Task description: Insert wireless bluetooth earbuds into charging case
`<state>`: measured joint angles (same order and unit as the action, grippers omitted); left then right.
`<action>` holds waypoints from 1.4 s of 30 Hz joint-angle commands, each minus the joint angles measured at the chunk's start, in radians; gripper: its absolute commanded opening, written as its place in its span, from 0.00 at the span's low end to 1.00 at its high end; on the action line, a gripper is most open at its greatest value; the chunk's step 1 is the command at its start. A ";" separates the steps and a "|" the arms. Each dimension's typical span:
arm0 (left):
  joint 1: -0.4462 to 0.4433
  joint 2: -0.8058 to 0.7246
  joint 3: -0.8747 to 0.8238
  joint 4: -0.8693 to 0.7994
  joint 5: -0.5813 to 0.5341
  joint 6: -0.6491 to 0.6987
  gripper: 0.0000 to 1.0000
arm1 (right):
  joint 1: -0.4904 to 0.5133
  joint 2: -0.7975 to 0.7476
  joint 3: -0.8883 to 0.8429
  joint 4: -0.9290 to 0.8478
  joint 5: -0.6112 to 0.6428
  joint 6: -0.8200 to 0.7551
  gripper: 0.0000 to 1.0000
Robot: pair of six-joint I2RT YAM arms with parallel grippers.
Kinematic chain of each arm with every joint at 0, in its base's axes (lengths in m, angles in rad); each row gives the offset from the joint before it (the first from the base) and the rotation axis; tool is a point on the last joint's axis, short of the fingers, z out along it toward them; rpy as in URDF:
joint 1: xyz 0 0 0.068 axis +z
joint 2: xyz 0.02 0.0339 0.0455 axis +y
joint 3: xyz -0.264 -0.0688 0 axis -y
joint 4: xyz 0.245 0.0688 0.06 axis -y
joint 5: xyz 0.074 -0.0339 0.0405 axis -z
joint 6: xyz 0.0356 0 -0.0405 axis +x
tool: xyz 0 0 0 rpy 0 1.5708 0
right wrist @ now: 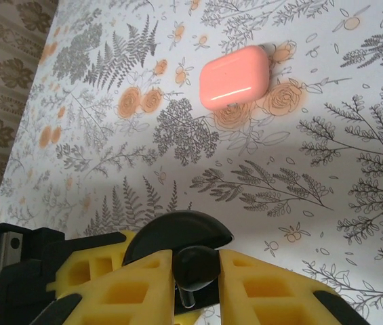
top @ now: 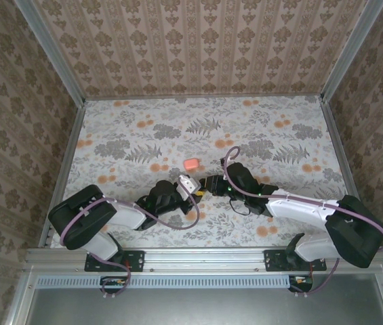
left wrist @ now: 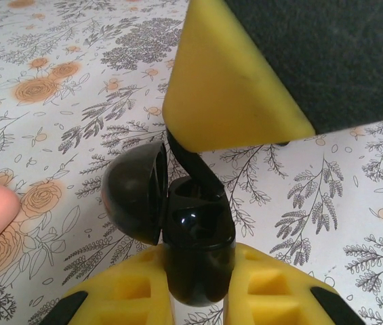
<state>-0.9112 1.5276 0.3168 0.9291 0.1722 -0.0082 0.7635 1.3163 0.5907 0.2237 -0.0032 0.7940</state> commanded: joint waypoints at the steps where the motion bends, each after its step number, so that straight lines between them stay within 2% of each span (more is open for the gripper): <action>1: -0.006 -0.013 0.019 0.033 0.017 -0.024 0.13 | -0.003 -0.029 -0.025 0.038 0.035 0.020 0.23; 42: -0.005 -0.132 0.012 0.055 -0.060 -0.041 0.13 | 0.026 -0.075 -0.091 0.186 0.038 0.018 0.23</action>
<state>-0.9150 1.4250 0.3168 0.9276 0.1303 -0.0456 0.7753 1.2678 0.5194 0.4057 0.0242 0.8188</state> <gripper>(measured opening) 0.180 0.235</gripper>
